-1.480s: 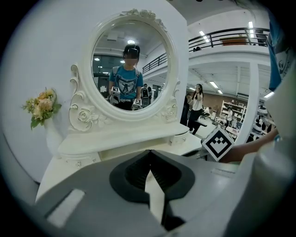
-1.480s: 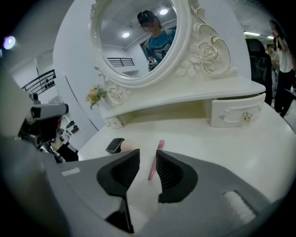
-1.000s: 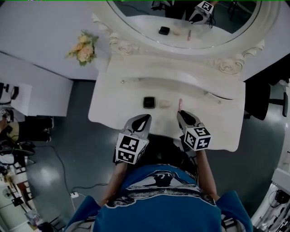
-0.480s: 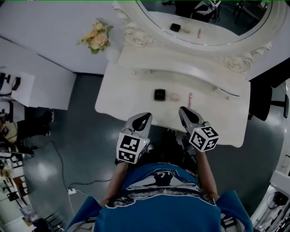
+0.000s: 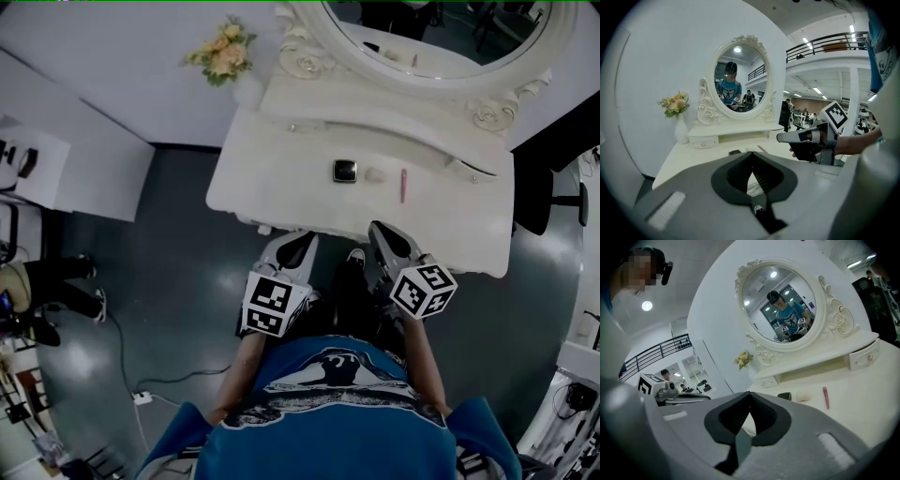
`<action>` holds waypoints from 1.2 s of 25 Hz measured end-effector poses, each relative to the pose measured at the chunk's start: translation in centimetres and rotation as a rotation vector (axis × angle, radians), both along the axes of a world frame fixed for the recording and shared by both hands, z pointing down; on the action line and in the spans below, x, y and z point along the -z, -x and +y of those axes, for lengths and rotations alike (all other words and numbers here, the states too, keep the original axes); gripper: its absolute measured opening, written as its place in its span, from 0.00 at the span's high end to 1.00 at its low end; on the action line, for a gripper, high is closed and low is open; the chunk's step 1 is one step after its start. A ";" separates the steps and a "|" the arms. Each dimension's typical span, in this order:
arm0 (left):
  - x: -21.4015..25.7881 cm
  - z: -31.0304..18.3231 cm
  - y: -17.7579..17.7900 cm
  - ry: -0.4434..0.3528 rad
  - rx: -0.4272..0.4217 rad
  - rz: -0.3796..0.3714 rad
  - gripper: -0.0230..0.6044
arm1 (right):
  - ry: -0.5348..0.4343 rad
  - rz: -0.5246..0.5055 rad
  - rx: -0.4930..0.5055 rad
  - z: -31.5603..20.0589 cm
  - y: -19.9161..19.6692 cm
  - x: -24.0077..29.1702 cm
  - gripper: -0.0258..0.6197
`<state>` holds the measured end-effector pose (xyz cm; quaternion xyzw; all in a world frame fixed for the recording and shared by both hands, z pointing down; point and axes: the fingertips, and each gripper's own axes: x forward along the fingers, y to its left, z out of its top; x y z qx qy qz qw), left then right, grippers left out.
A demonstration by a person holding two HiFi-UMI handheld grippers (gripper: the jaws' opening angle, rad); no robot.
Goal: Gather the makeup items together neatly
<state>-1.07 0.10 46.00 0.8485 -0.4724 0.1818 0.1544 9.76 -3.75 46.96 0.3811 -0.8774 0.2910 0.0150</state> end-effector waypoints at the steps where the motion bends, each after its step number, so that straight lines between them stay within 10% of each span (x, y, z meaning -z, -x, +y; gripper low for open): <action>1: -0.1 0.7 0.2 -0.001 -0.005 0.001 0.94 | -0.001 -0.002 0.002 0.8 0.3 0.1 0.96; 30: -1.0 11.8 -0.2 -0.037 -0.068 0.037 0.94 | -0.090 0.128 0.079 13.8 3.4 0.3 0.96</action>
